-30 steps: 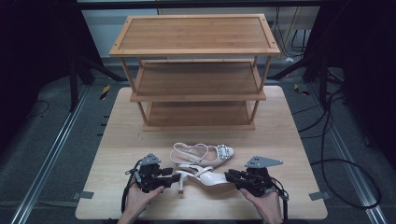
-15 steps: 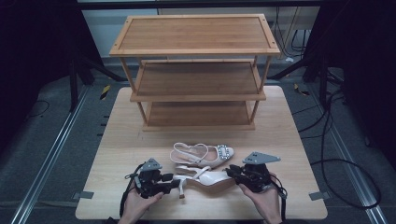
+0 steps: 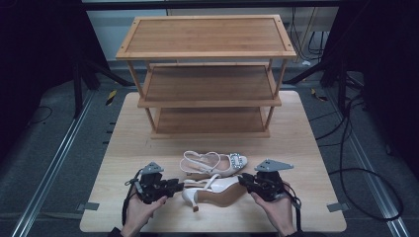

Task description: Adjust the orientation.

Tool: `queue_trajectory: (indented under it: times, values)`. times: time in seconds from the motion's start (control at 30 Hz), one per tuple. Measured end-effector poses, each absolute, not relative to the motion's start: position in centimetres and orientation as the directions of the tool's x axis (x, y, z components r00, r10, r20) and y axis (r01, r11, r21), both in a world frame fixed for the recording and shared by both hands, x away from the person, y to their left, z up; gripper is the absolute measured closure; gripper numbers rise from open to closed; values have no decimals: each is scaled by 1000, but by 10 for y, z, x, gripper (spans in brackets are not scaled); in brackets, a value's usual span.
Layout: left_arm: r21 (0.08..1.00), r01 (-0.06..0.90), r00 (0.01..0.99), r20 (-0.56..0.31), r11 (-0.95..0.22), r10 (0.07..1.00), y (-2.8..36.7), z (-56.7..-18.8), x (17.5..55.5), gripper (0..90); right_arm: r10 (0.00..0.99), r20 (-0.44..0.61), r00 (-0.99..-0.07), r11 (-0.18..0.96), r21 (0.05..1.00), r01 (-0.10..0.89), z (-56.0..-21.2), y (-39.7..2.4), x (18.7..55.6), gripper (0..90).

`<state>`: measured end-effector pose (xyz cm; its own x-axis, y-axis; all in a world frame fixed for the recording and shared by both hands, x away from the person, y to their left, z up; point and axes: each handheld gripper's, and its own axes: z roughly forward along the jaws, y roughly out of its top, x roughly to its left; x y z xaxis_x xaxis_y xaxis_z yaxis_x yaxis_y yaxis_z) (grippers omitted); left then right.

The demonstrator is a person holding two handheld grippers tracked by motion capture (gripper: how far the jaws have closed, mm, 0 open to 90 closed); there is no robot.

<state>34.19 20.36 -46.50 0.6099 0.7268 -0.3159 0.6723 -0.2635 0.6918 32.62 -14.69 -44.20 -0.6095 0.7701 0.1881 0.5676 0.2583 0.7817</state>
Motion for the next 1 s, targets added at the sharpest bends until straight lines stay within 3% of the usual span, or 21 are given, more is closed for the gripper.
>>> queue_trajectory:
  times: [0.2,0.27,0.6,1.0]
  values:
    - [679,678,618,-320,-280,718,201,-473,340,786,759,169,-629,279,788,548,-447,-130,327,800]
    - [677,678,623,-322,-287,713,200,-474,337,813,747,206,-632,258,787,561,-447,-135,323,807]
    - [684,664,646,-320,-302,693,190,-471,309,800,730,231,-644,244,792,560,-443,-144,296,887]
    - [684,678,628,-347,-270,697,199,-471,291,729,735,264,-625,230,770,596,-444,-153,275,900]
